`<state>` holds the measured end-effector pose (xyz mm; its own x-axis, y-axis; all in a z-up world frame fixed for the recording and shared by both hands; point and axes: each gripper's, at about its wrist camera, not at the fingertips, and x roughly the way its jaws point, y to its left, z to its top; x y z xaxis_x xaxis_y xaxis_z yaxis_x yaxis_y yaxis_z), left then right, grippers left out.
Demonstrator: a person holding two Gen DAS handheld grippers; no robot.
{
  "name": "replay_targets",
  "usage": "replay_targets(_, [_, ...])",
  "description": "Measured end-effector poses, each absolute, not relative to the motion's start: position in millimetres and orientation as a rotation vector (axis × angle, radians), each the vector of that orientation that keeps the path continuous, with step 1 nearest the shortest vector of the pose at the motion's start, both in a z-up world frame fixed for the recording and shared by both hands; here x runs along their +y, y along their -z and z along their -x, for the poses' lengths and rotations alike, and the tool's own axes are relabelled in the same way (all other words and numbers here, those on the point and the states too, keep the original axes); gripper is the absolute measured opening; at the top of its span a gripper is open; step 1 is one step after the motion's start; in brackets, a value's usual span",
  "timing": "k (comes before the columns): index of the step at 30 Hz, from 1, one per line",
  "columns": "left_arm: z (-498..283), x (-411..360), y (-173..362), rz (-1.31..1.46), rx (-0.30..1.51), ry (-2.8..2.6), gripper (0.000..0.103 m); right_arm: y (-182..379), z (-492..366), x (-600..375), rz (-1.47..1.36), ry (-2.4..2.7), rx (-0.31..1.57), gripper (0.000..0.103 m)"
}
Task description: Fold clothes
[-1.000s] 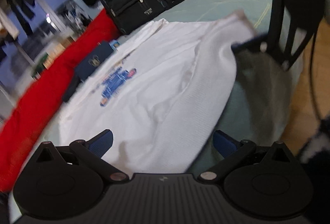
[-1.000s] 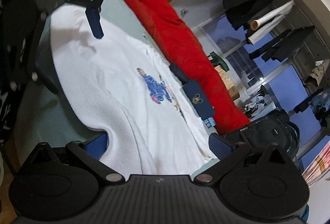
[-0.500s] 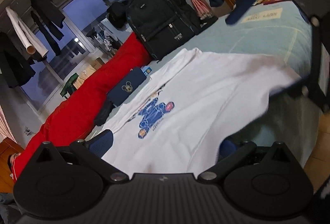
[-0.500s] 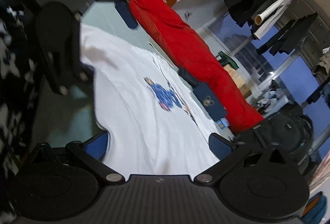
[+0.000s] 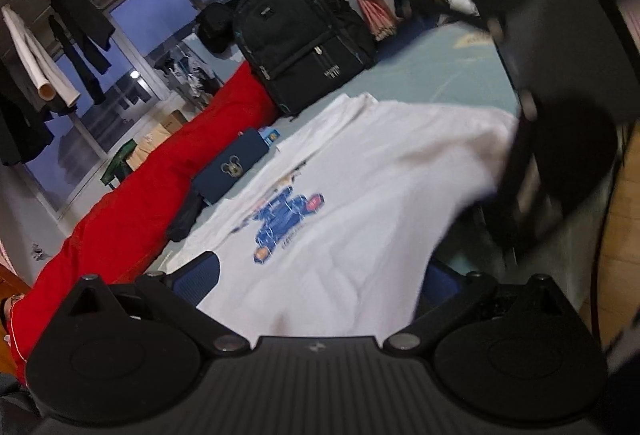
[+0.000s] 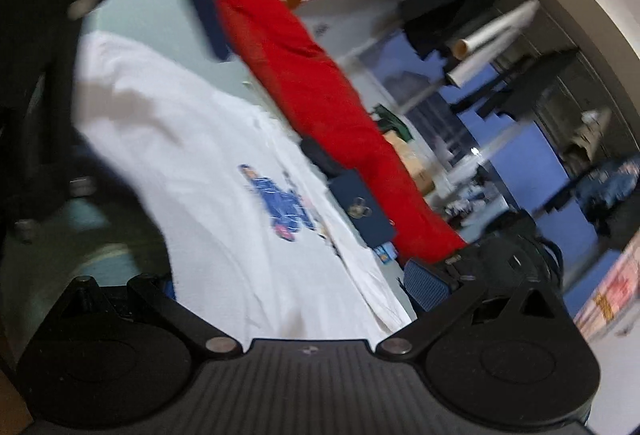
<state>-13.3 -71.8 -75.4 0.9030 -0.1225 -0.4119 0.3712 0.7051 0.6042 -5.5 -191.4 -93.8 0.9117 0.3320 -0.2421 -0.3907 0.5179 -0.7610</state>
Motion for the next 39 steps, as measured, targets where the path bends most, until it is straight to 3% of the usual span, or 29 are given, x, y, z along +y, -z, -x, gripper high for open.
replay_targets(15, [3,-29,109,-0.96,0.39,0.022,0.102,100,-1,-205,0.898,-0.397,0.136,0.103])
replay_targets(39, [-52,-15,73,-0.966,0.361,-0.052,0.103,88,-53,-191,0.935,-0.256,0.119,0.103])
